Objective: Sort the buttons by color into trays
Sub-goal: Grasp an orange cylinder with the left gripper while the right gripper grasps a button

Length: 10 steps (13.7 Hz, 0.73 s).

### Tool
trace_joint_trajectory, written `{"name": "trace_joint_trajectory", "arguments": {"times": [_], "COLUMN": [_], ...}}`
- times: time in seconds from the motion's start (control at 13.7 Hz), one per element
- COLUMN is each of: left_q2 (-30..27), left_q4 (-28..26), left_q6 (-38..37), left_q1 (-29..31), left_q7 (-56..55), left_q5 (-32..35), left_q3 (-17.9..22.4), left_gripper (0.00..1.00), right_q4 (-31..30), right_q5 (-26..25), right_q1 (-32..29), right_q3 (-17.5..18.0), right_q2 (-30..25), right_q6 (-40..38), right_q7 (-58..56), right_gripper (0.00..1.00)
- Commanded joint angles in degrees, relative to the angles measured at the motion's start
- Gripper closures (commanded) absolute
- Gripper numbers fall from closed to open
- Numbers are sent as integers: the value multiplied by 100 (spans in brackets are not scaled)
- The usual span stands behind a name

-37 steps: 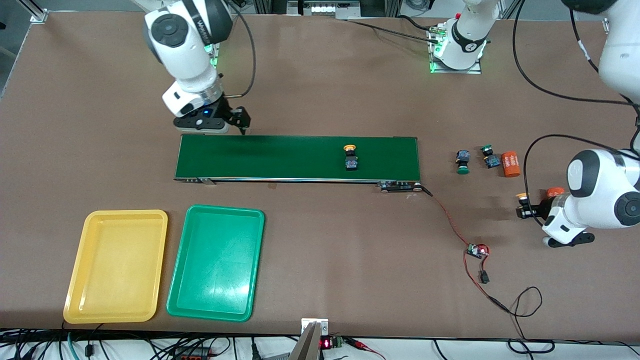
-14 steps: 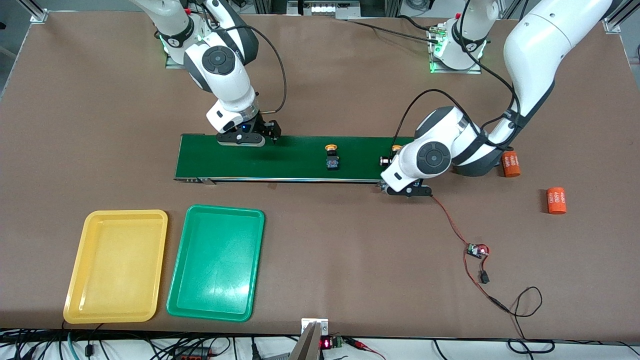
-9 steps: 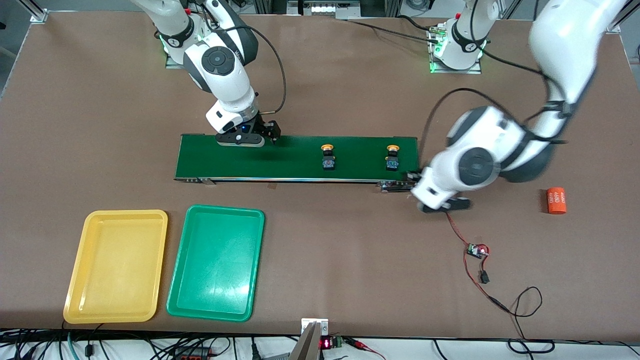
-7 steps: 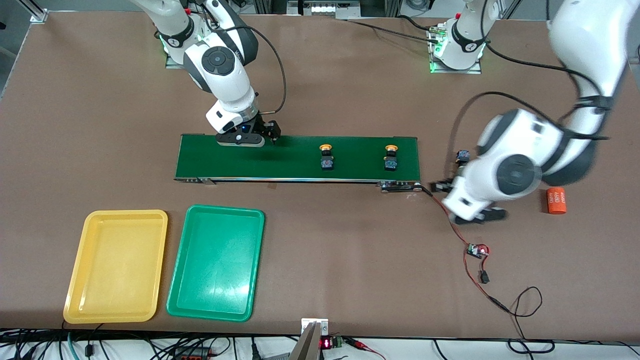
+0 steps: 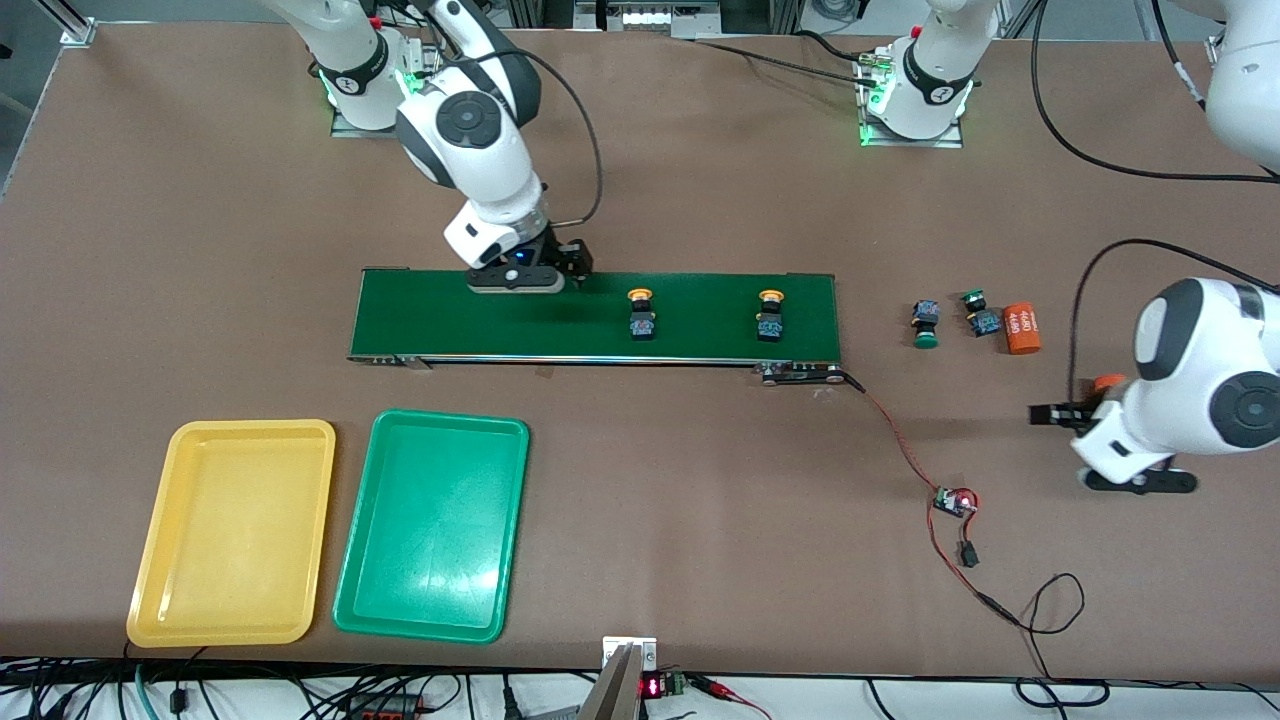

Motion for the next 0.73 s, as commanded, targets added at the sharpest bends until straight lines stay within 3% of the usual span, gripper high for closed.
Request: {"name": "trace_joint_trajectory", "arguments": {"times": [0.0,0.22,0.51,0.58,0.66], "left_q2": [162,338,408,452,453], "left_q4": [-32,-216,-832,-946,-982], "left_q6": [438,851,1377,1536,1581], "left_q1": [268,779,1245,1333,1334], "left_q7": [672,1385,1448,1457,1457], "left_q5": [165,139,165,165,157], "left_q3": [249,249,249,249,249], "left_gripper": [0,0,0,4,25], "right_q4": [464,754,1097,1176,1255], "right_q5": [-299,-300,-326,-491,-615], "right_q1": [233,505,638,638,655], "right_q3": [-50,-260,-375,-401,-419], "right_q2": [480,744,982,1017,1096], "right_q6": [-51,-51,-60,-60,-60], "right_q7": [161,222,231,213,222], "right_gripper": [0,0,0,0,0]}}
